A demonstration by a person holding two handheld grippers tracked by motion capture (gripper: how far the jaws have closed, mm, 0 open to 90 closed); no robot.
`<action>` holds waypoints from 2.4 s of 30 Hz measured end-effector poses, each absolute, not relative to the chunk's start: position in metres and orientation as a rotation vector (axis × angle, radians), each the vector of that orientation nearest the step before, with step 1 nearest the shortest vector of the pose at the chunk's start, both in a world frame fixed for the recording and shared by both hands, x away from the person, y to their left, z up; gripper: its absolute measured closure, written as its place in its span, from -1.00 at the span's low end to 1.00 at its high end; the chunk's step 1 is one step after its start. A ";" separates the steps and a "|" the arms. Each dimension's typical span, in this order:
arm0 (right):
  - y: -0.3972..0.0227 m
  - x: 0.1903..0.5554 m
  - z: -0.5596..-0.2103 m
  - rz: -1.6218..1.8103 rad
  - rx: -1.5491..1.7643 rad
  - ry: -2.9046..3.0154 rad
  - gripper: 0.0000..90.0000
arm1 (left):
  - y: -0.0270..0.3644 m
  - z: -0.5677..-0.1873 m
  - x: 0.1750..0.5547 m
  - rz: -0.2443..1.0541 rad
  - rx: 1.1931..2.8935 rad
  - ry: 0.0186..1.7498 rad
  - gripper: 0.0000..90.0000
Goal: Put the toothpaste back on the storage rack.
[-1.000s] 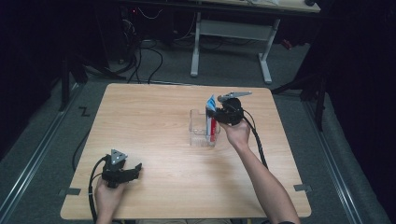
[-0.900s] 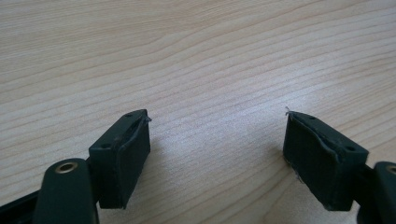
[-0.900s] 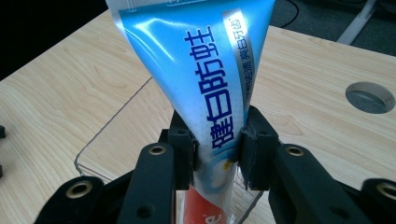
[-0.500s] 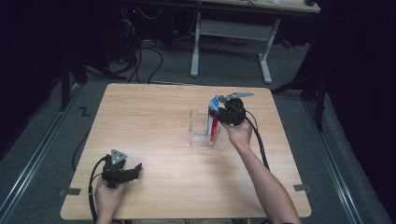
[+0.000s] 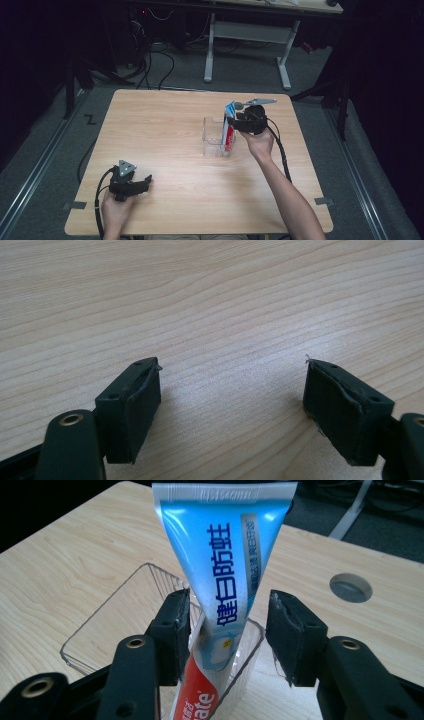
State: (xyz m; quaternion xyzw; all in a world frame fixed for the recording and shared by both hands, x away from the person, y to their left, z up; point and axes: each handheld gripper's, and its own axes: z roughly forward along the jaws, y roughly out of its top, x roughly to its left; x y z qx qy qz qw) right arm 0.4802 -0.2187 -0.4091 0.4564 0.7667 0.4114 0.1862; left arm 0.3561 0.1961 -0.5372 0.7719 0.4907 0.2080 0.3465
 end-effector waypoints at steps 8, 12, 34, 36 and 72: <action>-0.233 0.473 -0.393 1.174 1.265 2.112 0.10 | 0.196 -0.537 0.356 0.541 2.002 1.275 -0.48; -0.244 0.468 -0.388 1.187 1.285 2.094 0.08 | 0.196 -0.537 0.356 0.542 2.000 1.276 -0.48; -0.276 0.440 -0.362 1.222 1.259 2.000 0.08 | 0.196 -0.537 0.356 0.539 2.000 1.275 -0.48; -0.278 0.438 -0.360 1.234 1.260 1.998 0.07 | 0.196 -0.537 0.356 0.542 2.001 1.274 -0.49; -0.325 0.399 -0.360 1.145 1.276 1.961 0.06 | 0.196 -0.537 0.356 0.541 2.003 1.271 -0.49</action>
